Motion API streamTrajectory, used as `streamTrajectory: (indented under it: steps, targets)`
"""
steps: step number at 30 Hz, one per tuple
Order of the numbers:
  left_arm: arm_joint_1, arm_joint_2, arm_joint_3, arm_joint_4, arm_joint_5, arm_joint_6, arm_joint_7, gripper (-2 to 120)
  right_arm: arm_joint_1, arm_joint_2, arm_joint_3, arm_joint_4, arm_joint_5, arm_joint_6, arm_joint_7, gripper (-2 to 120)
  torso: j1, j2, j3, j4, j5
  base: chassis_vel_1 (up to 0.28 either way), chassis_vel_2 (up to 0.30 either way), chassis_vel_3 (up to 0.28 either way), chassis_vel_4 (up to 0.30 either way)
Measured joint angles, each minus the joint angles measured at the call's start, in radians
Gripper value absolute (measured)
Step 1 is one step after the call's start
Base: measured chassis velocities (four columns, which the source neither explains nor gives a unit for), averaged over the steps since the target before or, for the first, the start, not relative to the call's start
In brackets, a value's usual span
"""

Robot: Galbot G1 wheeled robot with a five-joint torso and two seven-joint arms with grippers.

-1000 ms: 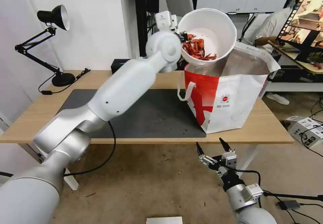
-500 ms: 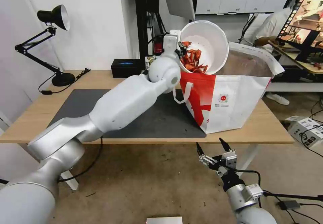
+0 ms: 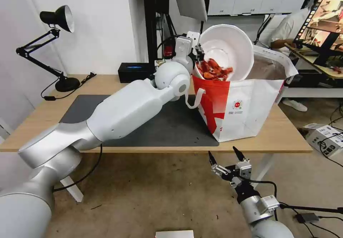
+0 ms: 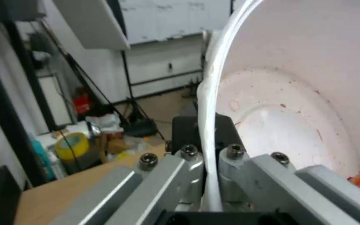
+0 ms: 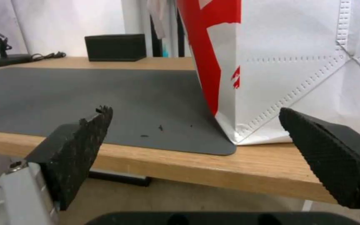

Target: Pick up the trash from the table and place it into the takeout bag.

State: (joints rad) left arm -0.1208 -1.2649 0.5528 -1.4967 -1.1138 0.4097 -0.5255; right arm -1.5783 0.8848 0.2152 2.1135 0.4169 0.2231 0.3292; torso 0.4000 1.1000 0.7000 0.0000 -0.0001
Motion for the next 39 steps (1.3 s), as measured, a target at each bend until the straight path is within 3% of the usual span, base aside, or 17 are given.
streamTrajectory:
  steps: [8,13,14,16,21,23,25,27,29,31,32,34,38,39]
  targets:
    - [0.0,0.021,-0.012,-0.017,-0.078,0.161,0.037,0,0.0,0.0,0.0,0.0,0.0,0.0,0.0,100,0.0,0.0,0.0,0.0001,0.0001,0.0,0.0,0.0,0.0]
    - [0.005,0.022,-0.025,-0.025,-0.108,0.196,0.035,1,0.0,0.0,0.0,0.0,0.0,0.0,0.0,100,0.0,0.0,0.0,0.0001,0.0001,0.0,0.0,0.0,0.0]
    - [0.004,0.022,-0.028,-0.03,-0.119,0.211,0.035,7,0.0,0.0,0.0,0.0,0.0,0.0,0.0,100,0.0,0.0,0.0,0.0001,0.0001,0.0,0.0,0.0,0.0]
    - [0.004,0.022,-0.028,-0.032,-0.122,0.215,0.035,9,0.0,0.0,0.0,0.0,0.0,0.0,0.0,100,0.0,0.0,0.0,0.0001,0.0001,0.0,0.0,0.0,0.0]
    - [0.003,0.013,-0.028,-0.041,-0.151,0.239,0.031,32,0.0,0.0,0.0,0.0,0.0,0.0,0.0,100,0.0,0.0,0.0,0.0,0.0001,0.0,0.0,0.0,0.0]
    - [0.004,0.012,-0.029,-0.042,-0.155,0.241,0.03,35,0.0,0.0,0.0,0.0,0.0,0.0,0.0,100,0.0,0.0,0.0,0.0,0.0002,0.0,0.0,0.0,0.0]
    - [0.007,0.016,-0.035,-0.047,-0.171,0.247,0.029,47,0.0,0.0,0.0,0.0,0.0,0.0,0.0,100,0.0,0.0,0.0,0.0,0.0002,0.0,0.0,0.0,0.0]
    - [0.009,0.017,-0.043,-0.049,-0.181,0.248,0.025,49,0.0,0.0,0.0,0.0,0.0,0.0,0.0,100,0.0,0.0,0.0,0.0,0.0001,0.0,0.0,0.0,0.0]
    - [0.015,0.018,-0.068,-0.051,-0.215,0.249,0.002,60,0.0,0.0,0.0,0.0,0.0,0.0,0.0,100,0.0,0.0,0.0,0.0001,0.0001,0.0,0.0,0.0,0.0]
    - [0.016,0.019,-0.078,-0.051,-0.228,0.249,-0.006,64,0.0,0.0,0.0,0.0,0.0,0.0,0.0,100,0.0,0.0,0.0,0.0001,0.0001,0.0,0.0,0.0,0.0]
    - [0.016,0.023,-0.084,-0.051,-0.234,0.246,-0.009,72,0.0,0.0,0.0,0.0,0.0,0.0,0.0,100,0.0,0.0,0.0,0.0,0.0001,0.0,0.0,0.0,0.0]
    - [0.018,0.027,-0.089,-0.055,-0.235,0.241,-0.009,75,0.0,0.0,0.0,0.0,0.0,0.0,0.0,100,0.0,0.0,0.0,0.0,0.0001,0.0,0.0,0.0,0.0]
    - [0.048,0.068,-0.121,-0.075,-0.231,0.167,-0.002,96,0.0,0.0,0.0,0.0,0.0,0.0,0.0,100,0.0,0.0,0.0,-0.0001,0.0001,0.0,0.0,0.0,0.0]
    - [0.048,0.068,-0.121,-0.075,-0.231,0.167,-0.002,96,0.0,0.0,0.0,0.0,0.0,0.0,0.0,100,0.0,0.0,0.0,-0.0001,0.0001,0.0,0.0,0.0,0.0]
